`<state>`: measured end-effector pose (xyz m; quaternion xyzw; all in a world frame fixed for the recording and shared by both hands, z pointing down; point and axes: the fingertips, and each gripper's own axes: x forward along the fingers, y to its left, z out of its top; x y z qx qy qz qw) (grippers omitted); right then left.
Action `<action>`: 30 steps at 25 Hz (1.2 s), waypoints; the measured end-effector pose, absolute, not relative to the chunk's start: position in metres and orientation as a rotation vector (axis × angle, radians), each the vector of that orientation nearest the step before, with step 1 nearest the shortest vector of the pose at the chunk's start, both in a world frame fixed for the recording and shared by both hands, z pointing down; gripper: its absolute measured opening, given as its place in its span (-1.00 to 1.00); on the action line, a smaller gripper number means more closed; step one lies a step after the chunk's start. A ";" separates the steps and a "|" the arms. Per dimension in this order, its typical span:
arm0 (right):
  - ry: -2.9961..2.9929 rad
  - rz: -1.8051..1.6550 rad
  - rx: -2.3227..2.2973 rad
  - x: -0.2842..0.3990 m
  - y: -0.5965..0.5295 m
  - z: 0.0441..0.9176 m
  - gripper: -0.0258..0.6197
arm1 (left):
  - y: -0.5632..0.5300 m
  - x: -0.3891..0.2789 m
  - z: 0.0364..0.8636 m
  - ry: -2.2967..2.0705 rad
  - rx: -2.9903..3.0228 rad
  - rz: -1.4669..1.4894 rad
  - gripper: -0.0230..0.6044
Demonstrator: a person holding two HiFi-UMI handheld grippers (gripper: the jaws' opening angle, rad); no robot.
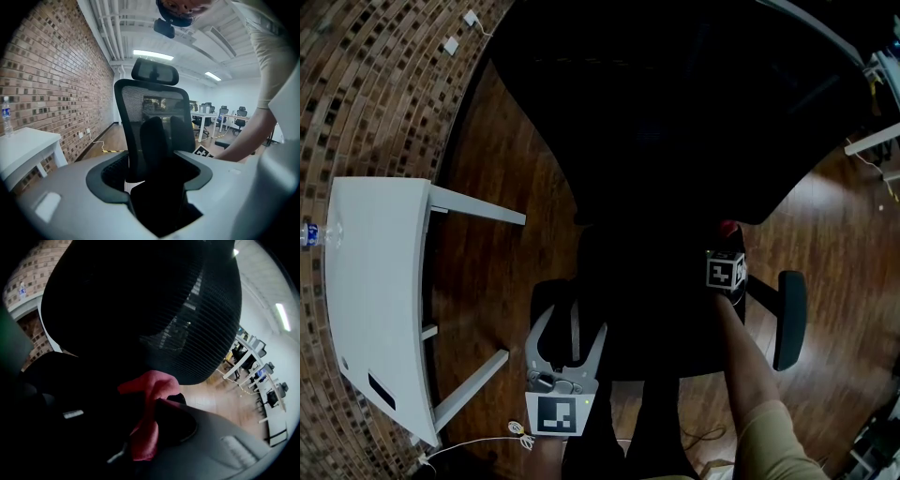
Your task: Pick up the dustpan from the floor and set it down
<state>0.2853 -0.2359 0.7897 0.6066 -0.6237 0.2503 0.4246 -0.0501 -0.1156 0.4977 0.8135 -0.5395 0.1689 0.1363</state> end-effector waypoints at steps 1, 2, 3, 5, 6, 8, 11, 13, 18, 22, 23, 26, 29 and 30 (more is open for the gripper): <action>-1.604 0.636 1.524 0.273 -0.236 0.786 -0.66 | -0.116 -0.052 0.497 -1.568 2.347 0.493 -0.07; -1.676 0.654 1.520 0.253 -0.237 0.783 -0.66 | -0.117 -0.053 0.497 -1.580 2.337 0.490 -0.07; -1.762 0.676 1.501 0.226 -0.238 0.779 -0.66 | -0.118 -0.054 0.496 -1.596 2.326 0.478 -0.07; -1.925 0.731 1.429 0.156 -0.233 0.774 -0.66 | -0.119 -0.060 0.492 -1.620 2.303 0.451 -0.07; -1.997 0.772 1.380 0.114 -0.227 0.772 -0.66 | -0.118 -0.066 0.489 -1.626 2.298 0.448 -0.08; -2.130 0.844 1.254 0.030 -0.212 0.769 -0.66 | -0.114 -0.075 0.487 -1.635 2.302 0.462 -0.09; -2.217 0.896 1.115 -0.048 -0.197 0.771 -0.66 | -0.107 -0.079 0.492 -1.650 2.304 0.505 -0.09; -2.198 0.905 1.118 -0.060 -0.199 0.777 -0.66 | -0.103 -0.080 0.496 -1.652 2.303 0.538 -0.09; -2.124 0.838 1.153 -0.016 -0.208 0.786 -0.66 | -0.098 -0.075 0.502 -1.648 2.270 0.512 -0.09; -1.863 0.719 1.260 0.105 -0.208 0.806 -0.66 | -0.104 -0.058 0.499 -1.627 2.309 0.501 -0.09; -1.794 0.690 1.292 0.142 -0.208 0.807 -0.66 | -0.104 -0.053 0.498 -1.618 2.319 0.496 -0.09; -1.635 0.646 1.383 0.237 -0.208 0.802 -0.66 | -0.101 -0.041 0.498 -1.585 2.323 0.490 -0.09; -1.548 0.607 1.395 0.284 -0.204 0.796 -0.66 | -0.099 -0.036 0.501 -1.565 2.321 0.493 -0.09; -1.544 0.602 1.393 0.287 -0.203 0.794 -0.66 | -0.099 -0.035 0.501 -1.563 2.323 0.488 -0.09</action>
